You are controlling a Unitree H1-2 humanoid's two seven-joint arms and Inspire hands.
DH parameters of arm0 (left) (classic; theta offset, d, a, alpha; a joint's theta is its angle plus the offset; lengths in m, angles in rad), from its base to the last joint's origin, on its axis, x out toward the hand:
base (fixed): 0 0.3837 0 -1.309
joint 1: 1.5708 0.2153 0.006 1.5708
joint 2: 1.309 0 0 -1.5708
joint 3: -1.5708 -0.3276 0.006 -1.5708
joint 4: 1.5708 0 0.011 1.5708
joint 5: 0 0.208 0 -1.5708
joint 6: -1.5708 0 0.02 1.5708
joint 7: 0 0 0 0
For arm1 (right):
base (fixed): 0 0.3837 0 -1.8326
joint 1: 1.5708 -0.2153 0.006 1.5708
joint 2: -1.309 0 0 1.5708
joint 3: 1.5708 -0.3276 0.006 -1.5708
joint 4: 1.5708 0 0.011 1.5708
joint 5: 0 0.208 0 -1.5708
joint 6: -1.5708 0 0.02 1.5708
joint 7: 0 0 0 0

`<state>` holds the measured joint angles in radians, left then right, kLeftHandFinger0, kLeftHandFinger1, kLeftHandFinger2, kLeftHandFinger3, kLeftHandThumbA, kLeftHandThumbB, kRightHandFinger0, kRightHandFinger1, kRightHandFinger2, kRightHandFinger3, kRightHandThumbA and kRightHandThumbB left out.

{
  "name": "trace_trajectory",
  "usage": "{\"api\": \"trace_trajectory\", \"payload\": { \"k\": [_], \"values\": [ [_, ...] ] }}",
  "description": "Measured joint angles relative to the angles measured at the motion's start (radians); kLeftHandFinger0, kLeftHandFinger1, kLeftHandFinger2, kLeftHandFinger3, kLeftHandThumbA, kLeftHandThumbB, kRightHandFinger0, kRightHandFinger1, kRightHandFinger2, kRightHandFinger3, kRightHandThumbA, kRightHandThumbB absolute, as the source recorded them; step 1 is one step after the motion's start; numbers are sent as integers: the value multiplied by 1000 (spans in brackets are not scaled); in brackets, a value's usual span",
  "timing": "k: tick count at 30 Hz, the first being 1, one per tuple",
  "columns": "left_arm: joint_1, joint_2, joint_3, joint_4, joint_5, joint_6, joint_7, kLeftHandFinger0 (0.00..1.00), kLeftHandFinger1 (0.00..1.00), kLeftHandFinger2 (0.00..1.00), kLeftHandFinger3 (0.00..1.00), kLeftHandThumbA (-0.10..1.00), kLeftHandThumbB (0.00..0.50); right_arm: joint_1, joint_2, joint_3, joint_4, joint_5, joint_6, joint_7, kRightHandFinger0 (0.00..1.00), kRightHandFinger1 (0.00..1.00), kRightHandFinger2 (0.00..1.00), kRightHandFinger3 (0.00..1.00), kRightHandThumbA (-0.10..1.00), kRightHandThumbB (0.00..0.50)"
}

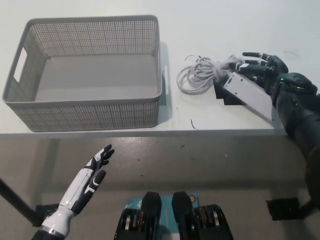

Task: Use the right hand to pick up a power strip and put it into a container on the left side

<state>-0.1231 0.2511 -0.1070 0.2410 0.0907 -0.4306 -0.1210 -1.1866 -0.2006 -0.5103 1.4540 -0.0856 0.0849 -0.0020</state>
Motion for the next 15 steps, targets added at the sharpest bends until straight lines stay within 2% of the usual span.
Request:
{"api": "trace_trajectory", "payload": {
  "k": [3, 4, 5, 6, 7, 10, 12, 13, 14, 15],
  "values": [
    [-2, 1, 0, 0, -1, 0, -4, 1000, 1000, 1000, 1000, 1000, 251, 31, 10, -88, 5, 57, -5, -3, 0, 55, 561, 593, -100, 68],
    [-2, 1, 0, 1, -1, 0, -5, 1000, 1000, 1000, 1000, 1000, 250, 30, 10, -112, 4, 75, -7, -3, 0, 48, 561, 677, -100, 51],
    [-3, 0, 0, 1, -1, 0, -6, 1000, 1000, 1000, 1000, 1000, 245, 29, 10, -139, 4, 94, -8, -3, 0, 50, 569, 791, -100, 70],
    [-4, 1, 0, 1, -2, 0, -6, 1000, 1000, 1000, 1000, 1000, 250, 28, 10, -147, 4, 103, -8, -2, 0, 45, 571, 849, -100, 85],
    [-4, 1, 1, 1, -2, 0, -8, 1000, 1000, 1000, 1000, 1000, 249, 28, 10, -165, 4, 117, -9, -2, 0, 42, 568, 1000, -100, 83],
    [-5, 1, 1, 2, -3, 0, -14, 1000, 1000, 1000, 1000, 1000, 243, 27, 10, -225, 4, 164, -9, -3, 0, 1, 556, 1000, -100, 81],
    [-8, 1, 1, 2, -3, 0, -17, 1000, 1000, 1000, 1000, 1000, 246, 25, 10, -280, 5, 213, -6, -3, 0, 0, 560, 916, -100, 98],
    [-9, 1, 1, 2, -3, 0, -17, 1000, 1000, 1000, 1000, 1000, 247, 24, 11, -294, 6, 226, -4, -3, 0, 0, 544, 907, -100, 94],
    [-11, 1, 1, 2, -3, 0, -17, 1000, 1000, 1000, 1000, 1000, 249, 23, 11, -309, 7, 244, -1, -3, 0, 0, 541, 774, -100, 101],
    [-13, 1, 1, 2, -3, 0, -17, 1000, 1000, 1000, 1000, 1000, 242, 21, 12, -322, 8, 261, 3, -3, 0, 0, 525, 590, -100, 103]
  ]
}}
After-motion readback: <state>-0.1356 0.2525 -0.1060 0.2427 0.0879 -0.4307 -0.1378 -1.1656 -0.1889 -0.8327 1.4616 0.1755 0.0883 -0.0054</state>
